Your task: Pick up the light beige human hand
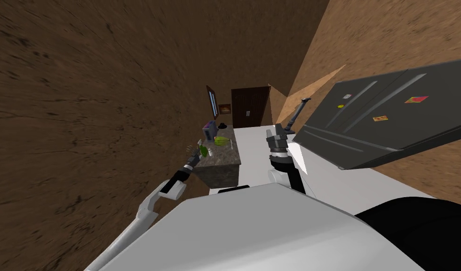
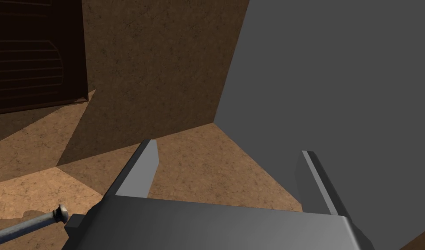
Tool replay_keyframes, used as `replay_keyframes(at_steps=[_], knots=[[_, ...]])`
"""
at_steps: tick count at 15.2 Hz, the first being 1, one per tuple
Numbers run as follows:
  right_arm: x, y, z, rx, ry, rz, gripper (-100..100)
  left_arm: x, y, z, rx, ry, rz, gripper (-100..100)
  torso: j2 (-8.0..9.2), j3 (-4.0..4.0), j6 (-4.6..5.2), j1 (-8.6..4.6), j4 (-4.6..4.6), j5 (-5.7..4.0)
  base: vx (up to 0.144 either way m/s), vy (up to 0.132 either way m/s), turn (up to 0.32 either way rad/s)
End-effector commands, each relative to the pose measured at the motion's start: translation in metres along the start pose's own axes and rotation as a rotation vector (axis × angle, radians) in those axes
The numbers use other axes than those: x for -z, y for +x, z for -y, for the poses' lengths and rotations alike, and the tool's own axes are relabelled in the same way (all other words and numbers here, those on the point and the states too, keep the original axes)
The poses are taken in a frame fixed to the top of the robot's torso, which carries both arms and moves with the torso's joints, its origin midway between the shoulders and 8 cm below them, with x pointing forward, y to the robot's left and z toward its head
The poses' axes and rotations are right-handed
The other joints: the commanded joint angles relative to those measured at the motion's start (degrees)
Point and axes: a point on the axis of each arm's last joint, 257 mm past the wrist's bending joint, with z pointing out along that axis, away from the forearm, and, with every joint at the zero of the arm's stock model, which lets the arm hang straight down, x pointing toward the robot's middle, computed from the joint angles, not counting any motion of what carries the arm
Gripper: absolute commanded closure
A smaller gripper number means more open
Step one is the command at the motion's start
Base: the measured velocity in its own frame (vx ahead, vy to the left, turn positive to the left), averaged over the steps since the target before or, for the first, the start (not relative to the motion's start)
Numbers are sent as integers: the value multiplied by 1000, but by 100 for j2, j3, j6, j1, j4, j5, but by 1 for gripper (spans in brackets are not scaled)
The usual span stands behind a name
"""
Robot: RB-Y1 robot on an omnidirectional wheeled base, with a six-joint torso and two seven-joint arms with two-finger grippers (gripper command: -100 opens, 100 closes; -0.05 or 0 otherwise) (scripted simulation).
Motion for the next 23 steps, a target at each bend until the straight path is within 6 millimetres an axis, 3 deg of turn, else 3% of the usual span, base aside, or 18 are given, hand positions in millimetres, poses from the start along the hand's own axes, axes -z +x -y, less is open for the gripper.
replay_keyframes(at_steps=[1,7,9,12,15,16,23], knots=[[0,0,0,0,0,0,0,-1,-6,-8,-21,-29,-4,-100,0,0,0,0,0,0,-3,-46,19],[0,0,0,0,0,0,0,-1,-36,-31,-95,-122,-10,-100,-3,-2,0,3,-1,1,-1,-43,20],[0,0,0,0,0,0,0,-1,-57,-43,-137,-176,-5,-100,-1,-1,-1,4,0,1,-1,-42,24],[0,0,0,0,0,0,0,0,-71,-47,-167,-203,-2,-100,-5,-3,0,3,-1,0,6,-43,17],[0,0,0,0,0,0,0,3,-105,-55,-231,-269,15,-100,-7,-4,0,5,-1,1,9,-39,19],[0,0,0,0,0,0,0,3,-106,-55,-232,-270,15,-100,-8,-4,-1,5,-2,1,11,-32,17],[0,0,0,0,0,0,0,8,-167,-55,-333,-357,61,-100,-18,-10,0,22,-3,4,30,-4,8]])
